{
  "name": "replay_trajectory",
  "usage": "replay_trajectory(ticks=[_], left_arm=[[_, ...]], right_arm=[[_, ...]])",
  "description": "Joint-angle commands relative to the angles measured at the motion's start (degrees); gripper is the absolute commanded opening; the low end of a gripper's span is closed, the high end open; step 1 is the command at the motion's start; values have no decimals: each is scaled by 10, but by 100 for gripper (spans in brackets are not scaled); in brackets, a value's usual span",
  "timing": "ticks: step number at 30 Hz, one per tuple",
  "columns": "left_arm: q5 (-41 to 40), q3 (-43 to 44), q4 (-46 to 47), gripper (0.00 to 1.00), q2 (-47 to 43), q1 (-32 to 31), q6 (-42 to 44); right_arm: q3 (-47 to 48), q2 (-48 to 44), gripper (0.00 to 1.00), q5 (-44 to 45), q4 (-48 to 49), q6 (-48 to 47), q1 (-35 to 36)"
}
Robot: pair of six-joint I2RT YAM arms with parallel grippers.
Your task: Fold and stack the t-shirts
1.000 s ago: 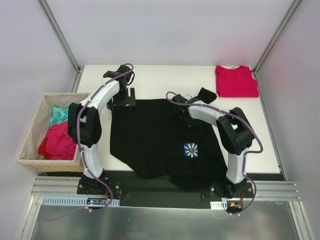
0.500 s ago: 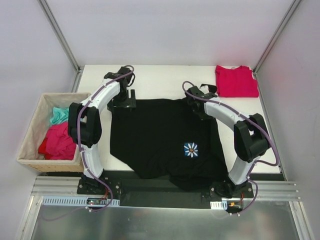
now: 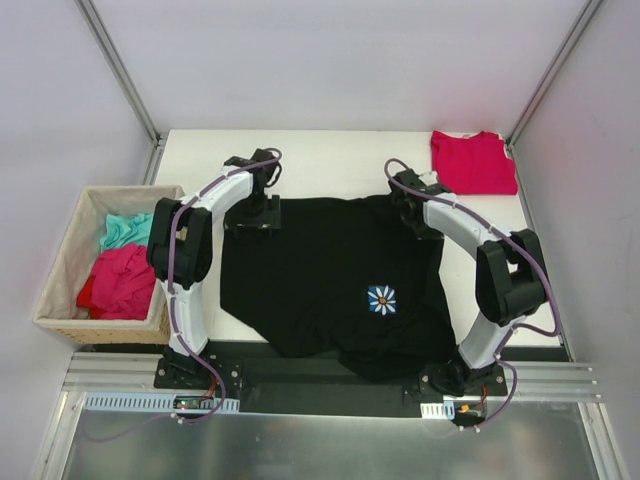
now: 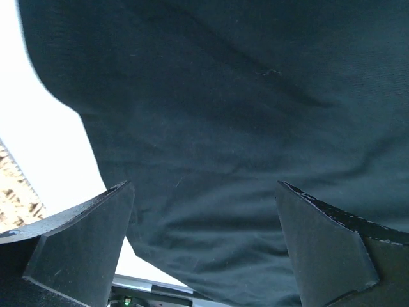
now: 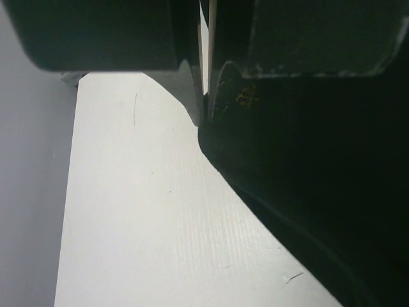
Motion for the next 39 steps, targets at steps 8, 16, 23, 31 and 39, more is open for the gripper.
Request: replay_trajectory(ticks=[8,16,23,31,39], left_arm=[[25,-16,-10,93,40,0,-10],[27,-20,-10,93,42,0,-13],[32,-21,-10,93,36,-1,-10],[34,-17,-10,93,22,-7,-8],[15,-5,-10,93,-8,-7,-4]], right_arm=[[-12,-39,1,-15,-26,16,-55],[-36,-13,1,-42,-23,40,-109],[-36,37,32,-45,-24,61,-144],[76,22,97,-39,-61,39,-122],[328,89,97,-63,-115,-25,-59]])
